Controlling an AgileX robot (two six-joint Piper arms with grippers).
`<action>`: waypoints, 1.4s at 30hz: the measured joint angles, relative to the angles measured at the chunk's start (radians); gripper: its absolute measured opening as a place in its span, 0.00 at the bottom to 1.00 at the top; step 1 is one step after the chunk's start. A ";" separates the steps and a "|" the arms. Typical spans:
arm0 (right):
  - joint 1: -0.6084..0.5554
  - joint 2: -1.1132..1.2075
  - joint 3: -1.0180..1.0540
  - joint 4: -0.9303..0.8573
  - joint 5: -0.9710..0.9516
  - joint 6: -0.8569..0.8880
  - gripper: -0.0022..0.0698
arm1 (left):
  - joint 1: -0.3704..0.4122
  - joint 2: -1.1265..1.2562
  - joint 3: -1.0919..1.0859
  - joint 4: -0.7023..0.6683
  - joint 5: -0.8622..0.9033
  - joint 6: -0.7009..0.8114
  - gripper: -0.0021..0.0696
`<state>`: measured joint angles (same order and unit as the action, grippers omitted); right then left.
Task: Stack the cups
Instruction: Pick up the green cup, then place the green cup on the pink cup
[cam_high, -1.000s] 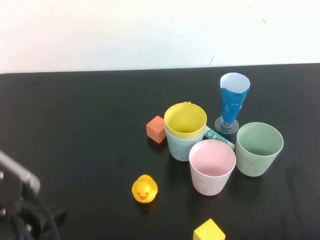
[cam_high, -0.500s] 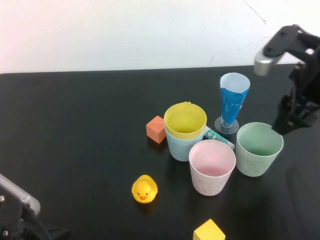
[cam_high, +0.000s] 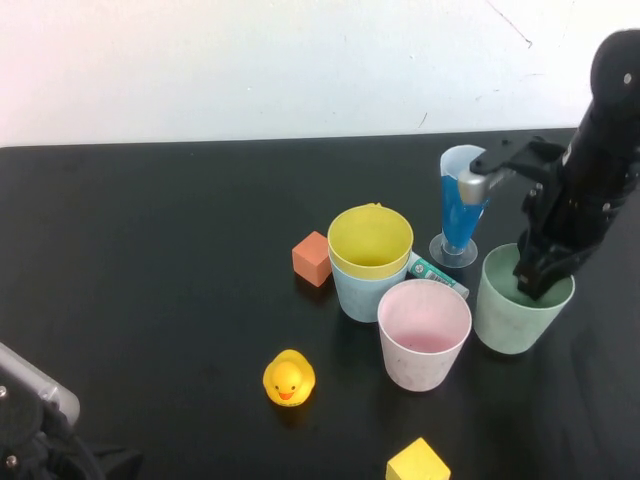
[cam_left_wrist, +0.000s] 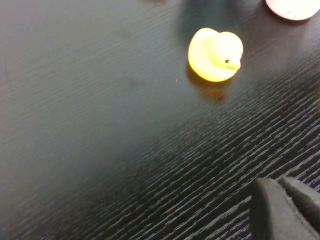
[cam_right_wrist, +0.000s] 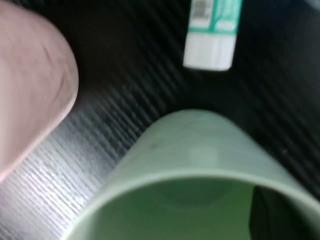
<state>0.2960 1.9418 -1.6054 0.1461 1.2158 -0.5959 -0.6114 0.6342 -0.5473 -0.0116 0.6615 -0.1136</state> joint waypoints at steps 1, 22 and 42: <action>0.000 0.000 -0.014 0.000 0.002 0.000 0.10 | 0.000 0.000 0.000 0.000 0.000 0.000 0.03; 0.190 -0.298 -0.102 0.087 0.030 -0.042 0.06 | 0.000 0.000 0.002 0.038 0.000 0.004 0.03; 0.208 -0.127 -0.102 0.046 0.025 -0.048 0.48 | 0.000 0.000 0.042 0.055 -0.003 0.004 0.03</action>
<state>0.5044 1.8149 -1.7075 0.1924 1.2405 -0.6436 -0.6114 0.6342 -0.5050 0.0437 0.6584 -0.1092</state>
